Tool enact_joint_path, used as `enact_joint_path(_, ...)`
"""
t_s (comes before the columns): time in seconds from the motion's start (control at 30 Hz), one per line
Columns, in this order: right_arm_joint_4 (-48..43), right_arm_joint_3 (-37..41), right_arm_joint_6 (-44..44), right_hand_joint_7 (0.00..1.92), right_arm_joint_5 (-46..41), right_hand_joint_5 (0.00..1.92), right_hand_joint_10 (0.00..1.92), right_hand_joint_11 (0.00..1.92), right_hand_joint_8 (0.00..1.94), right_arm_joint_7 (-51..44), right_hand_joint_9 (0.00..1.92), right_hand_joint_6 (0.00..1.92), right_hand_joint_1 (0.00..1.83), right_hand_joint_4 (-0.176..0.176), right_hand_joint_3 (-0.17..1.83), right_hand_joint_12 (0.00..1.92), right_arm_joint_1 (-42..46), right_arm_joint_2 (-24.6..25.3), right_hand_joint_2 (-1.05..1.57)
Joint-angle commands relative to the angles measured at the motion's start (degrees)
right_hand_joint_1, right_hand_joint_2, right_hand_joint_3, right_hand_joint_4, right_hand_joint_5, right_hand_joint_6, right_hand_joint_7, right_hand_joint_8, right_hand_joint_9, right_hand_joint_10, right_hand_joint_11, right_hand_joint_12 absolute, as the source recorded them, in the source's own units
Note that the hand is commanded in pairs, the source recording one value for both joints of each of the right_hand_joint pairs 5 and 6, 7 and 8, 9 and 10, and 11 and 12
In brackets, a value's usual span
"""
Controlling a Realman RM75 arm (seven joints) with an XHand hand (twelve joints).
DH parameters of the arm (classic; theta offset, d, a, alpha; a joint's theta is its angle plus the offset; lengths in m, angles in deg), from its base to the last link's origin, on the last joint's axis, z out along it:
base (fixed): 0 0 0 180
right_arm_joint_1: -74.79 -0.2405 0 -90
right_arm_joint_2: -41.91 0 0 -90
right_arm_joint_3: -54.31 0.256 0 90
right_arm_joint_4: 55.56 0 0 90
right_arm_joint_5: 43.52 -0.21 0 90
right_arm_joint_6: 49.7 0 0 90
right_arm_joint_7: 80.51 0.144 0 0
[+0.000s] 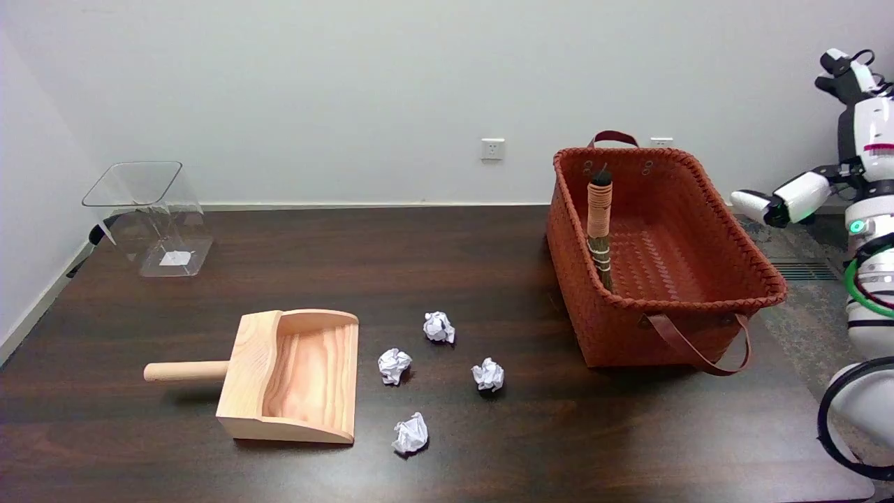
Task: Pick up the broom by its handle.
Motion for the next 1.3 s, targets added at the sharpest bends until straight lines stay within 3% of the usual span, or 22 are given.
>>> enact_joint_path(0.03, -3.2, -9.3, 4.9, 0.39, -1.2, 0.21, 0.36, 0.37, 0.39, -0.2, 0.36, 0.21, 1.06, 0.000, 1.38, 0.37, -0.8, -0.7, -0.73)
enact_joint_path(0.43, -0.6, -10.1, 2.8, 0.38, -0.7, 0.14, 0.36, 0.37, 0.38, 0.4, 0.36, 0.14, 1.06, 0.000, 1.30, 0.37, 0.2, -0.5, -0.70)
enact_joint_path(0.7, 3.4, -13.1, -1.4, 0.35, -0.5, 0.10, 0.35, 0.36, 0.35, 11.3, 0.35, 0.10, 1.04, 0.000, 1.35, 0.36, 1.6, -0.1, -0.71)
enact_joint_path(0.97, 10.0, -17.0, -6.9, 0.33, 1.0, 0.08, 0.31, 0.30, 0.33, 12.1, 0.31, 0.08, 1.04, 0.000, 1.30, 0.30, 1.3, -0.7, -0.70)
enact_joint_path(1.3, 12.5, -22.8, -9.1, 0.33, 1.0, 0.10, 0.30, 0.26, 0.33, 20.0, 0.30, 0.10, 1.04, 0.000, 1.25, 0.26, -0.1, -1.6, -0.71)
